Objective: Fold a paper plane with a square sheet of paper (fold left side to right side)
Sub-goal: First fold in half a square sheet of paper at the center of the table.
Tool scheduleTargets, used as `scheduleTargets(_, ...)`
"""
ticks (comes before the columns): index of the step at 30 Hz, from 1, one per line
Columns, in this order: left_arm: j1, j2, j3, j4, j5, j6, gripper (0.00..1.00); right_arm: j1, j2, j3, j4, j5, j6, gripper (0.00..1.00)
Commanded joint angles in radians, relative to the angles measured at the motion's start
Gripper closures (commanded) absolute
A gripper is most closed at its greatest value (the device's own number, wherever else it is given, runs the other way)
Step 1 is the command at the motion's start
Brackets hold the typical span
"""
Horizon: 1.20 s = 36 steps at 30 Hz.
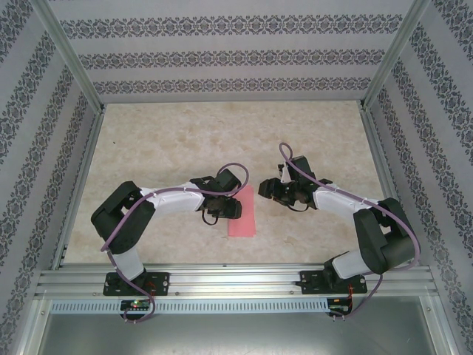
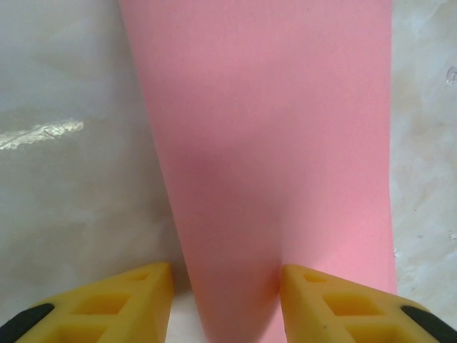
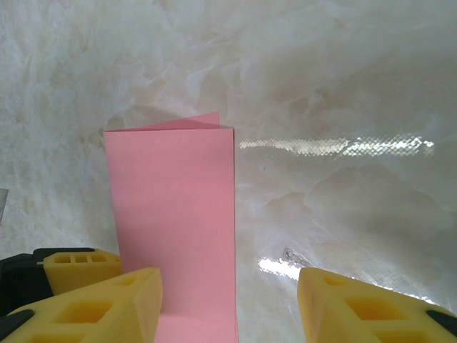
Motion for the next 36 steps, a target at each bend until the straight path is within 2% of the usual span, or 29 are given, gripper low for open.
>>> scheduleTargets(1,-0.012,0.014,0.026,-0.006,-0.034,-0.026,0.53,-0.008,-0.018,-0.019,-0.006,0.017,-0.022,0.47)
scheduleTargets(16,-0.012,0.028,0.035,0.005,-0.036,-0.046,0.51,-0.008,-0.019,-0.029,-0.003,0.012,-0.021,0.47)
scheduleTargets(36,-0.012,0.036,0.034,-0.006,-0.031,-0.028,0.52,0.004,-0.006,-0.029,0.024,-0.014,-0.004,0.5)
